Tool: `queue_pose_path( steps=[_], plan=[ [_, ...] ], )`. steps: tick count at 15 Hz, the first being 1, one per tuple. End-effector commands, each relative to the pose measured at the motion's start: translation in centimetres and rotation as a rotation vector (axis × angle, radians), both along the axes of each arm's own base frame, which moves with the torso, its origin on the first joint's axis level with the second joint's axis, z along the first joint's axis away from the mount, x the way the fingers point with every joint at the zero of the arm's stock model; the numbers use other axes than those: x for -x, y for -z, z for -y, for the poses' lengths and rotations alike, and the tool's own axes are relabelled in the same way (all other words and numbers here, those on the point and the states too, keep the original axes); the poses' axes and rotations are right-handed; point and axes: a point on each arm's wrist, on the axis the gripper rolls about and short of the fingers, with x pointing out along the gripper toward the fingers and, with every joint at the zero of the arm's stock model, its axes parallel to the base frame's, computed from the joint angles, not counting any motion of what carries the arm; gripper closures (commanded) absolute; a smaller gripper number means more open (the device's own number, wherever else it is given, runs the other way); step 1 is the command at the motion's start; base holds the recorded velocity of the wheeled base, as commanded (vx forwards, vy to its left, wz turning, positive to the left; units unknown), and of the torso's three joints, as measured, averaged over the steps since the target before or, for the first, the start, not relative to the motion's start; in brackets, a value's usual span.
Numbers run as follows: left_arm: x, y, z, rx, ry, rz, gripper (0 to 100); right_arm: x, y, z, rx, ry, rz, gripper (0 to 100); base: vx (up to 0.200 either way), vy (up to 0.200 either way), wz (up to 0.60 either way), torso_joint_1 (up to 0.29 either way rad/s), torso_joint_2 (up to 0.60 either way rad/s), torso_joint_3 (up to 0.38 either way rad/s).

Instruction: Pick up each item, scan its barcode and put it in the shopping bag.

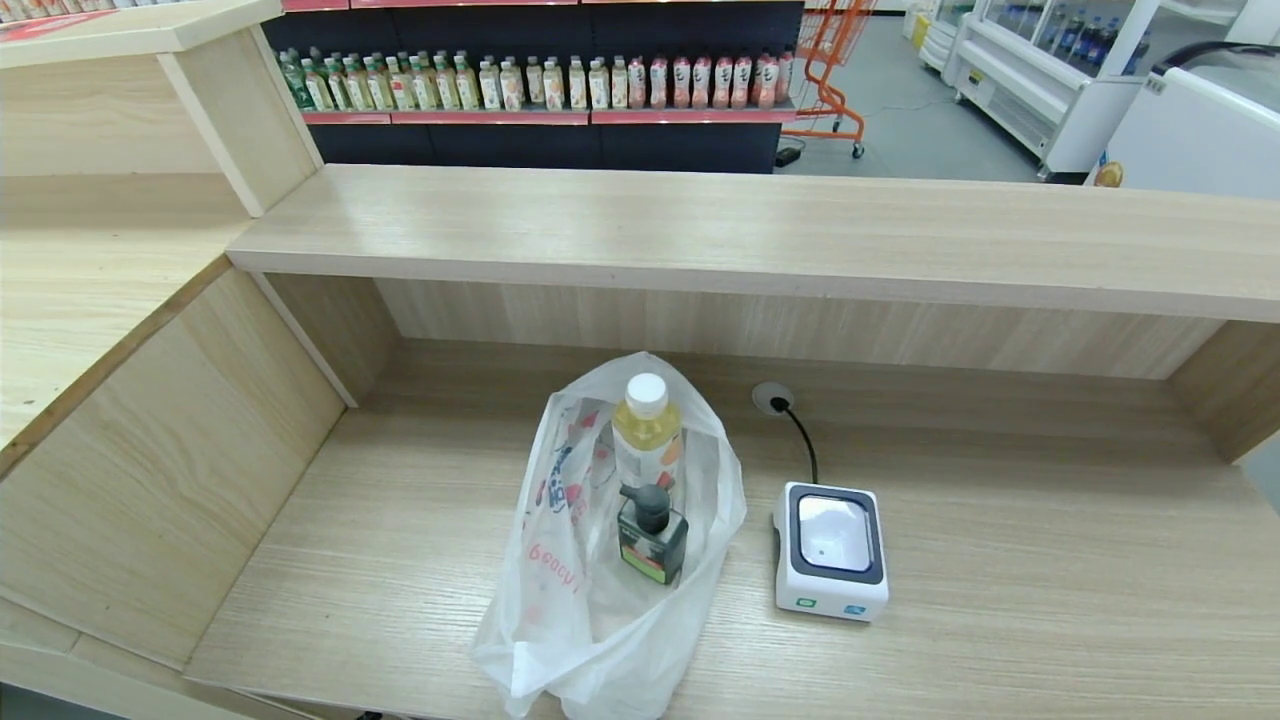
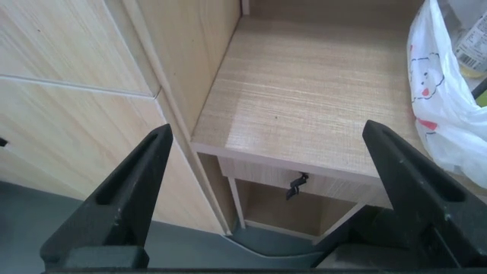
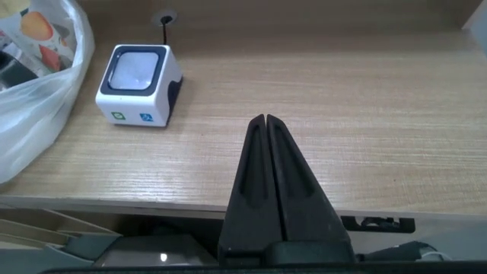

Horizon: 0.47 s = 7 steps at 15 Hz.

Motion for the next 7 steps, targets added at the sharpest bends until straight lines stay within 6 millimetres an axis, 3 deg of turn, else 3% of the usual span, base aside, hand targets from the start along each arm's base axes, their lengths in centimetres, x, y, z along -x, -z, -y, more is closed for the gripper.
queue_pose_path(
  steps=[1,7],
  plan=[
    [0.0,0.0,0.0,0.0,-0.001,0.0,0,-0.02,-0.01,0.0,0.0,0.0,-0.003,100,0.0,0.0,0.0,0.0,0.0,0.0],
    [0.0,0.0,0.0,0.0,-0.001,0.0,0,-0.02,-0.01,0.0,0.004,0.0,-0.003,100,0.0,0.0,0.0,0.0,0.0,0.0]
  ],
)
